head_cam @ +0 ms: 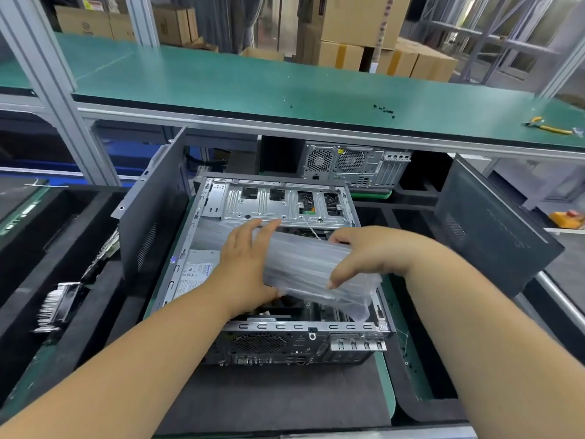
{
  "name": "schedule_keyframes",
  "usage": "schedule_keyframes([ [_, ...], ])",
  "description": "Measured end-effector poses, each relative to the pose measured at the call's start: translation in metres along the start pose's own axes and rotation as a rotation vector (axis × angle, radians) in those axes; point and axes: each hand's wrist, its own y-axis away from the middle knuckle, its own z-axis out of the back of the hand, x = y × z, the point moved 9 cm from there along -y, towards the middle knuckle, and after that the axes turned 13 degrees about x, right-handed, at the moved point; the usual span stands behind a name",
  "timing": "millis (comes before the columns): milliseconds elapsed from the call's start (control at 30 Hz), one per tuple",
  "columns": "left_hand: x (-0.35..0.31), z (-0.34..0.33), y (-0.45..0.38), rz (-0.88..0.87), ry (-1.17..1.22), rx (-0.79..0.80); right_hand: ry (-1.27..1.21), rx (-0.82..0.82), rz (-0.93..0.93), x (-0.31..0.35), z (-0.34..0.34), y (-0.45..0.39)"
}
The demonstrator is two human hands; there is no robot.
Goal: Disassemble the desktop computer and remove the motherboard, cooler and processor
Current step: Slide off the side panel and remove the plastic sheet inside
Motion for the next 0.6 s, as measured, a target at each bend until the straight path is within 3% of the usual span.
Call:
schedule_keyframes([
  [167,0.038,0.024,0.023,0.255,0.412,-0.155,0.049,-0.073,-0.012,0.005,0.029,0.032],
  [267,0.056,0.016,0.024,0.41,0.783,0.007,0.022,-0.124,-0.036,0.003,0.033,0.045],
  [400,0.041,-0.012,0.029,0.455,1.265,0.349,-0.087,-0.287,0.023,0.01,0.042,0.062],
  [500,0.019,-0.025,0.034,0.403,1.382,0.542,-0.19,-0.464,0.099,0.011,0.051,0.078],
  [600,0.003,-0.026,0.033,0.329,1.393,0.513,-0.298,-0.615,0.213,0.004,0.062,0.099],
])
